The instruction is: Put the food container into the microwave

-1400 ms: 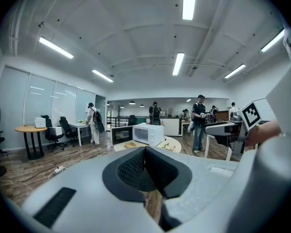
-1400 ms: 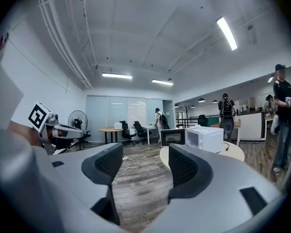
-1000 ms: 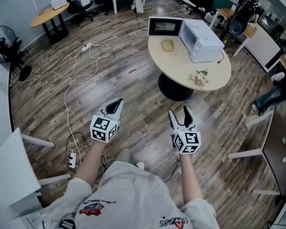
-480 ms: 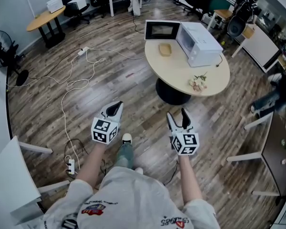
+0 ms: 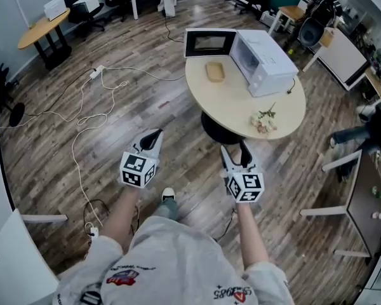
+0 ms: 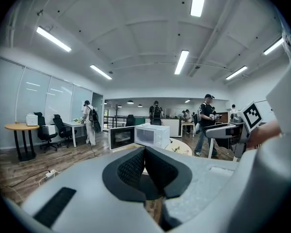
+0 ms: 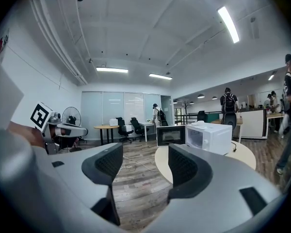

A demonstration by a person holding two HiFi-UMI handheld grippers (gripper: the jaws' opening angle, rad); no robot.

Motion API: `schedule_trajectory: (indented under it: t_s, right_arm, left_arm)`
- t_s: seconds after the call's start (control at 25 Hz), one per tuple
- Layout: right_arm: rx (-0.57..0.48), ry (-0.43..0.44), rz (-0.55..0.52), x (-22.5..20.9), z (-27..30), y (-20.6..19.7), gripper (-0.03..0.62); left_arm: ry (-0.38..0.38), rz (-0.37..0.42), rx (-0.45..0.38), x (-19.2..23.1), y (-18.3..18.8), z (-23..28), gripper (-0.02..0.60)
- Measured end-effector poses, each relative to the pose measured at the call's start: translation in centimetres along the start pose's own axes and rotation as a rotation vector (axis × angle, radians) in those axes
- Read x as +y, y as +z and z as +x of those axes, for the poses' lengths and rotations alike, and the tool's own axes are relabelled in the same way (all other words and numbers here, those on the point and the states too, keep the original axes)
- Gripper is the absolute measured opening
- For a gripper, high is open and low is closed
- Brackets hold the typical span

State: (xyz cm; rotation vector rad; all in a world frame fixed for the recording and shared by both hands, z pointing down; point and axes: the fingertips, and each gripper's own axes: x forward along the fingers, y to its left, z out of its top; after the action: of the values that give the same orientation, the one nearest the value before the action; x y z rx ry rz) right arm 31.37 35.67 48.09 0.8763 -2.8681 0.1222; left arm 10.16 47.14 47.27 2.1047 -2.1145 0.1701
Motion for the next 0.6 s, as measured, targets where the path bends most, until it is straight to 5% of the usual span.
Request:
schedule_trajectory:
  t_s: [0.6]
  right_arm:
    - [0.024,-0.05,-0.037,0.4,18.4,3.6,0.279]
  left_arm:
    - [-0.044,-0.003,0.011,16.5,2.8,10.9,0.005]
